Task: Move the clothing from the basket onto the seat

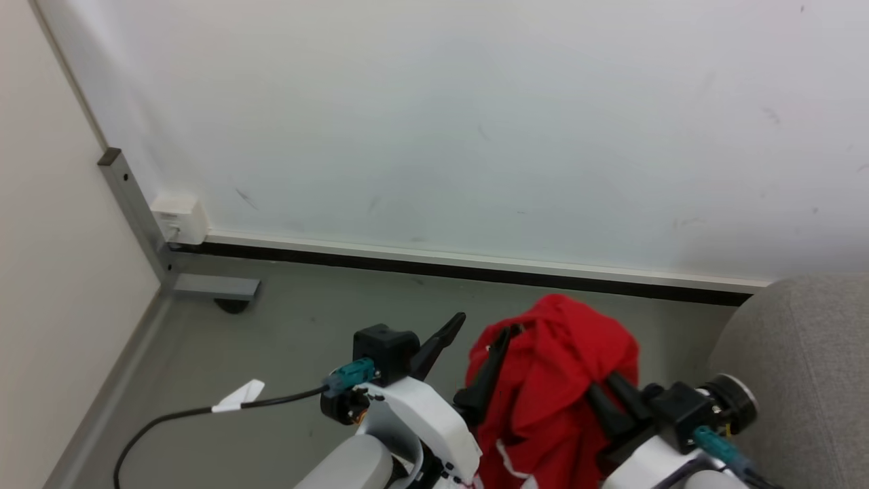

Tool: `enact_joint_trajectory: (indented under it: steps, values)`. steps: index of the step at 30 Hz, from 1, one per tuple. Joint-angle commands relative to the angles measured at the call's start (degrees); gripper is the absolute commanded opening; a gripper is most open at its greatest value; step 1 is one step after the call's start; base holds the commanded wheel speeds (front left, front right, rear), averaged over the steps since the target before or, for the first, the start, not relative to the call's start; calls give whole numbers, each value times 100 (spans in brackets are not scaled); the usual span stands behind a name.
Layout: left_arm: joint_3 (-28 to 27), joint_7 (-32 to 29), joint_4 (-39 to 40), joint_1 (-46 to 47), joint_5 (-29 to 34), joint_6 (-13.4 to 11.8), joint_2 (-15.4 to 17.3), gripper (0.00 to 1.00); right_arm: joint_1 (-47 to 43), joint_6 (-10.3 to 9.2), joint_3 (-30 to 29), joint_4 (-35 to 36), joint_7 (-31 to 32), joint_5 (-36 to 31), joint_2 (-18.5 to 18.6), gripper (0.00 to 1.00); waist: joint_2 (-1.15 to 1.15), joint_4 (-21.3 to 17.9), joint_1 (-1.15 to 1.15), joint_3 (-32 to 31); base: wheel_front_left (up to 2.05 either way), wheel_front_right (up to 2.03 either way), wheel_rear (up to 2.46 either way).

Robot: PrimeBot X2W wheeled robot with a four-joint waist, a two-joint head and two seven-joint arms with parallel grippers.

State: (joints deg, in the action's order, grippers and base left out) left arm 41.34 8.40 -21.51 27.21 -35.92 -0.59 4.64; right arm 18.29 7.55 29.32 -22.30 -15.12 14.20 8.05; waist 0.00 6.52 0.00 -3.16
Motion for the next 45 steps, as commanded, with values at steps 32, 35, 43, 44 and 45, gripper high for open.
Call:
enact_joint_trajectory:
  steps: [32,35,43,44,45]
  values:
    - [86,679,126,-110,614,60,138,100,-182,-12,-1910,1311,-3,437,805,0,0,-3118,0,383,0,0,0]
    - [66,675,126,-136,700,54,155,100,-180,-12,-1950,1424,-3,499,797,0,0,-3384,0,428,0,0,0]
    - [48,676,128,-82,894,91,163,100,-27,-12,-2045,1590,-3,633,861,0,0,-3674,0,552,0,0,0]
    - [45,675,141,-69,906,95,159,100,-3,-12,-2058,1598,-3,665,878,0,0,-3681,0,583,0,0,0]
    - [45,675,155,-52,939,105,155,100,29,-12,-2078,1600,-3,697,900,0,0,-3679,0,622,0,0,0]
